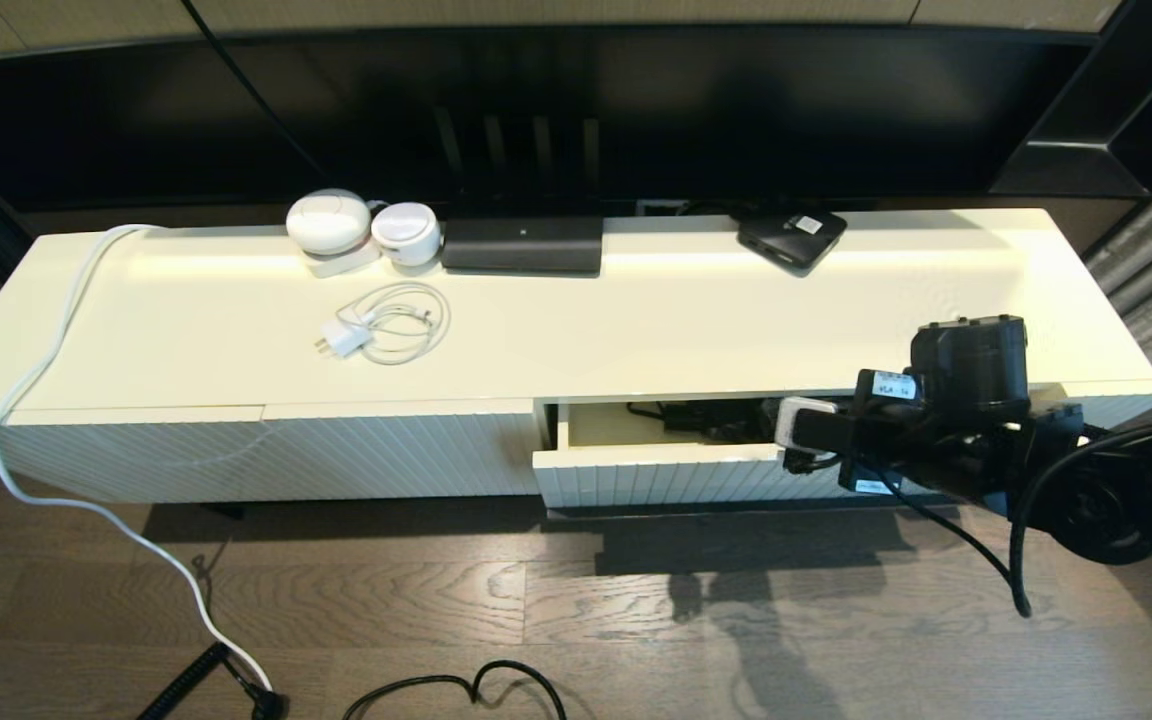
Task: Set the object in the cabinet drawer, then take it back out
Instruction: Open the drawer
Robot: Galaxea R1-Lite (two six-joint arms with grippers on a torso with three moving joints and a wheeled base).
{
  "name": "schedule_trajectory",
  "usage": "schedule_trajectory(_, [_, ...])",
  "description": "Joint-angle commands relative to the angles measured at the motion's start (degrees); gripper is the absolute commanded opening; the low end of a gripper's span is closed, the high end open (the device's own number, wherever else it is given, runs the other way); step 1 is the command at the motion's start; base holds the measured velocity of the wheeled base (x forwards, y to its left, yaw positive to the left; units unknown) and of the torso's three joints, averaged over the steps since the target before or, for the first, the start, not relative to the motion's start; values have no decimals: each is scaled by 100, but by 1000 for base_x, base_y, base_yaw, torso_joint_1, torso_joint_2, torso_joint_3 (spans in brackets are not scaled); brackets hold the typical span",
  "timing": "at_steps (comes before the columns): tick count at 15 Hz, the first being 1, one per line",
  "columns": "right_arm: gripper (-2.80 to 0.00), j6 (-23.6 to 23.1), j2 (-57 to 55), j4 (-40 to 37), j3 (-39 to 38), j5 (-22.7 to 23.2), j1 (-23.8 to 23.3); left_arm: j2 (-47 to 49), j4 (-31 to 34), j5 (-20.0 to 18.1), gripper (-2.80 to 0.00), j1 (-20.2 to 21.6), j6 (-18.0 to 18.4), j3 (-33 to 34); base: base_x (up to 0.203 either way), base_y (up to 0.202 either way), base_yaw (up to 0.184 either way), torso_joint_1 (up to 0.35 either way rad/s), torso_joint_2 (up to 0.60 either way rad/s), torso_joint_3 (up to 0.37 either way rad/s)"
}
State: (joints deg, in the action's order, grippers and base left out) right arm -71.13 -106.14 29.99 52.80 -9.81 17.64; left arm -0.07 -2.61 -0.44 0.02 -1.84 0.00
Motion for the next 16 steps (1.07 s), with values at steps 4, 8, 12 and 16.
schedule_trajectory(4, [-280,-40,-243,16,197,-56,3,7,6,0,-280,4,0,0,0,0,0,0,0,0])
schedule_trajectory(8, [-280,-32,-390,25,257,-56,3,7,6,0,-280,-2,0,0,0,0,0,0,0,0])
schedule_trajectory(12, [-280,-32,-560,16,514,-56,3,7,3,0,-280,4,0,0,0,0,0,0,0,0])
schedule_trajectory(16, [-280,-88,-667,163,574,-47,-6,7,-1,0,-280,6,0,0,0,0,0,0,0,0])
